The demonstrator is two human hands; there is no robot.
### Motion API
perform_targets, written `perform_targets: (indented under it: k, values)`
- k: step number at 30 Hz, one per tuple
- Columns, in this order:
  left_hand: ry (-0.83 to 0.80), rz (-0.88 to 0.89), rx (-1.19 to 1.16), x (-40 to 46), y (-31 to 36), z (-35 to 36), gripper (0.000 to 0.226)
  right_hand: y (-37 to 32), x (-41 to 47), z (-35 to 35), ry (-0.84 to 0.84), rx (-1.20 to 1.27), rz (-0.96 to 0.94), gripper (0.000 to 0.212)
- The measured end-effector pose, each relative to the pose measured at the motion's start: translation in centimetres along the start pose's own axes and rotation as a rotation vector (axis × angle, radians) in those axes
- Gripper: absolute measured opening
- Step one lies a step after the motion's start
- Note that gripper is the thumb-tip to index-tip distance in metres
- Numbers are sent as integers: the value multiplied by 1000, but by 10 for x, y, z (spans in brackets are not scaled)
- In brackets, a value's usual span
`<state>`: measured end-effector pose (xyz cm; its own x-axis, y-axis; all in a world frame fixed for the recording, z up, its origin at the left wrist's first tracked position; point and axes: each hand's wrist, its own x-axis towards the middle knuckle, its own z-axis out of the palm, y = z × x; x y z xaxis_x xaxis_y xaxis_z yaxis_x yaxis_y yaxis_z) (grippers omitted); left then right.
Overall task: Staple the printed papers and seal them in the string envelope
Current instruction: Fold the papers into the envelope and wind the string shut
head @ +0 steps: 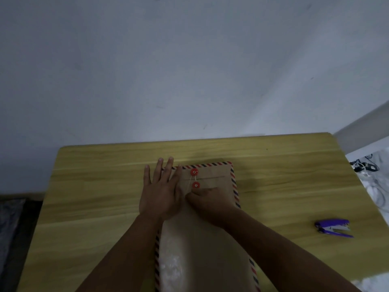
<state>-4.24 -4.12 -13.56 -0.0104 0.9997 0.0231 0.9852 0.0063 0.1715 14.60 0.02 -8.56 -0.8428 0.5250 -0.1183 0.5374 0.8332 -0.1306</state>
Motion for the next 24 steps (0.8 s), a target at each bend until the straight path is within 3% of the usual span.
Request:
perform_targets:
  k: [6,11,14,20,24]
  values:
    - [-20,8,22,1,-4,0,64,-1,11,-9,113,71,-63,17]
    - [-16,-12,7,2,-1,-1,65,28,-16,4,168,119,-43,28]
    - [-13,-14,8,2,-2,0,64,39,-25,3,181,209,65,24]
    - [-9,-13,5,2,-2,1,64,26,-19,0,200,685,409,10]
    - [-2,-10,8,2,-3,3,63,1,1,5,173,789,447,12]
